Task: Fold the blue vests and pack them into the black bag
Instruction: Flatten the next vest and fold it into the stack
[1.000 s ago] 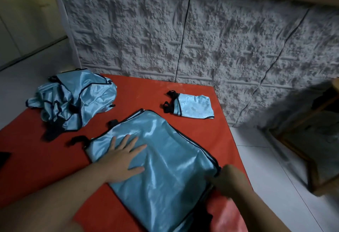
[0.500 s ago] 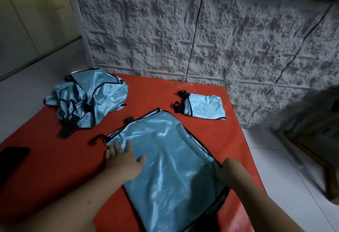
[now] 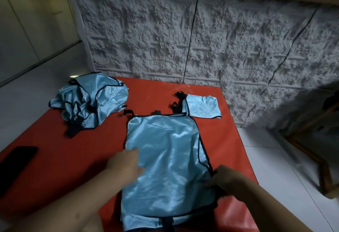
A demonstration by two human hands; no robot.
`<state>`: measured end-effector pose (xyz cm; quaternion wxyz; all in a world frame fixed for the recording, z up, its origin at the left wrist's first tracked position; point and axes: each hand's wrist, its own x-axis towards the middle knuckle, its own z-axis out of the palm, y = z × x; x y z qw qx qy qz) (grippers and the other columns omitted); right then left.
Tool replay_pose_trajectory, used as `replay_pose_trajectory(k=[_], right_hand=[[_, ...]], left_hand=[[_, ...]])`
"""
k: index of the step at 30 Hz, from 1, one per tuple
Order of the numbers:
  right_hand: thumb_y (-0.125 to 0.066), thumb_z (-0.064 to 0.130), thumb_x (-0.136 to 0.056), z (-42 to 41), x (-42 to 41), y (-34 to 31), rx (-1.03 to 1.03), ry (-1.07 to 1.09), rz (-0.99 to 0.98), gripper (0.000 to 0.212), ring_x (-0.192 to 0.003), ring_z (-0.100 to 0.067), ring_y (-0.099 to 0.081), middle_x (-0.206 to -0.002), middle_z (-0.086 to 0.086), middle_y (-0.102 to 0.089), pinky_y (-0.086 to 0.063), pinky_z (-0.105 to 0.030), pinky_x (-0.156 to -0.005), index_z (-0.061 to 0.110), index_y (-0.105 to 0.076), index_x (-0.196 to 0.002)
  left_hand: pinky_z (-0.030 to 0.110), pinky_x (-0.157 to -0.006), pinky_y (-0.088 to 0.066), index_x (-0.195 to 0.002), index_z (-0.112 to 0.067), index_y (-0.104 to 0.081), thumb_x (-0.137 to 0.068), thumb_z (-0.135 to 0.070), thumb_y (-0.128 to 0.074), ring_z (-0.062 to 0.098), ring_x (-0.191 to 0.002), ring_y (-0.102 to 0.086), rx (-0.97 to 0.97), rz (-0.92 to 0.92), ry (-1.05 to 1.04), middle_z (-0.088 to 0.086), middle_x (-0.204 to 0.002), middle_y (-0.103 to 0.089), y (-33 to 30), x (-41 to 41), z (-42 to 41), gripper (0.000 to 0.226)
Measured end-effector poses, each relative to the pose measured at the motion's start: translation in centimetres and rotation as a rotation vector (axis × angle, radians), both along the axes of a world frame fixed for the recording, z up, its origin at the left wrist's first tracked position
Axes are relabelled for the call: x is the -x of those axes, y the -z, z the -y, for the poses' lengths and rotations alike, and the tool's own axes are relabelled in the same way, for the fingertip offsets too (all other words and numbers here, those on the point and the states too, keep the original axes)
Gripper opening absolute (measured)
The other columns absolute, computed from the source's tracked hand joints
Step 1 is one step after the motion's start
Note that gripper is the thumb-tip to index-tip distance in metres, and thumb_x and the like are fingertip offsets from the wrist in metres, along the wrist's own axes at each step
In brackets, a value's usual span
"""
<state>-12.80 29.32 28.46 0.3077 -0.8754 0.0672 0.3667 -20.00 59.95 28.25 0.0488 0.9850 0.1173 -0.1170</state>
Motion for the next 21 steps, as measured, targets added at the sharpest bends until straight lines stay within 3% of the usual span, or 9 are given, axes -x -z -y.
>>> replay_pose_trajectory(k=[3,5,7,9,13,15,17,19,21], right_hand=[[-0.082,0.002,-0.077,0.4,0.7,-0.4,-0.062,0.039,-0.019,0.02,-0.046,-0.019,-0.063,-0.065,-0.012,-0.071,-0.049,-0.024,-0.044,-0.007,-0.073,-0.093],[-0.079,0.001,-0.079,0.8,1.2,-0.6,-0.058,0.024,-0.011,0.017,-0.048,-0.022,-0.063,-0.064,-0.013,-0.07,-0.047,-0.025,-0.046,-0.007,-0.073,-0.092],[-0.076,-0.001,-0.078,1.1,1.7,-0.9,-0.068,0.037,-0.006,0.021,-0.063,-0.039,-0.071,-0.075,-0.023,-0.072,-0.058,-0.038,-0.055,-0.007,-0.07,-0.097],[-0.074,-0.004,-0.079,1.6,2.0,-1.0,-0.13,0.078,0.009,0.034,-0.076,-0.05,-0.071,-0.093,-0.033,-0.071,-0.061,-0.06,-0.067,-0.001,-0.062,-0.111],[-0.074,-0.008,-0.08,2.2,2.7,-1.9,-0.251,0.024,0.088,0.074,-0.057,-0.038,-0.065,-0.082,-0.027,-0.071,-0.057,-0.046,-0.049,0.039,-0.045,-0.129],[-0.071,-0.007,-0.084,2.5,2.7,-2.4,-0.246,-0.046,0.109,0.053,-0.056,-0.034,-0.065,-0.076,-0.023,-0.07,-0.061,-0.053,-0.059,0.032,-0.063,-0.12],[-0.067,-0.004,-0.089,2.8,2.7,-3.0,-0.212,-0.105,0.094,0.024,-0.063,-0.035,-0.069,-0.086,-0.028,-0.072,-0.062,-0.056,-0.073,0.014,-0.077,-0.101],[-0.065,-0.001,-0.09,3.0,2.8,-3.0,-0.235,-0.165,0.074,0.017,-0.071,-0.034,-0.07,-0.091,-0.031,-0.072,-0.062,-0.052,-0.079,0.006,-0.08,-0.092],[-0.07,0.005,-0.084,3.2,3.0,-2.9,-0.313,-0.207,0.048,0.015,-0.074,-0.03,-0.068,-0.084,-0.026,-0.071,-0.062,-0.043,-0.079,0.001,-0.079,-0.094]], left_hand=[[0.035,-0.084,-0.046,-0.105,-0.027,-0.052,-0.067,-0.07,-0.075,0.024,-0.108,-0.058,0.099,-0.162,0.329,0.001,-0.116,-0.059,-0.9,4.6,2.0,0.062],[0.038,-0.092,-0.044,-0.119,-0.022,-0.049,-0.059,-0.063,-0.085,0.026,-0.113,-0.049,0.049,-0.27,0.483,0.004,-0.122,-0.05,-0.5,6.4,2.7,0.081],[0.042,-0.095,-0.042,-0.133,-0.015,-0.041,-0.061,-0.046,-0.09,0.029,-0.116,-0.043,-0.096,-0.298,0.585,0.009,-0.127,-0.042,0.6,7.4,2.7,0.093],[0.043,-0.092,-0.043,-0.132,-0.014,-0.038,-0.071,-0.026,-0.08,0.03,-0.114,-0.042,-0.158,-0.223,0.609,0.01,-0.127,-0.041,0.9,8.0,2.7,0.076],[0.037,-0.088,-0.043,-0.121,-0.018,-0.046,-0.08,-0.01,-0.053,0.028,-0.111,-0.048,0.0,-0.132,0.533,0.007,-0.122,-0.048,0.0,8.3,2.4,0.042],[0.032,-0.078,-0.04,-0.103,-0.02,-0.05,-0.08,-0.012,-0.047,0.025,-0.107,-0.053,0.098,-0.09,0.457,0.004,-0.115,-0.053,-0.2,8.2,1.6,0.025],[0.03,-0.08,-0.044,-0.101,-0.021,-0.058,-0.08,-0.019,-0.045,0.02,-0.103,-0.056,0.195,0.009,0.372,0.0,-0.111,-0.056,0.3,8.0,0.5,0.024],[0.028,-0.085,-0.047,-0.101,-0.022,-0.065,-0.08,-0.023,-0.047,0.013,-0.097,-0.057,0.295,0.131,0.289,-0.005,-0.104,-0.057,0.5,7.7,-0.4,0.027],[0.02,-0.077,-0.045,-0.101,-0.024,-0.067,-0.082,-0.02,-0.055,0.005,-0.084,-0.058,0.402,0.205,0.189,-0.009,-0.094,-0.061,0.1,7.4,-0.8,0.023]])
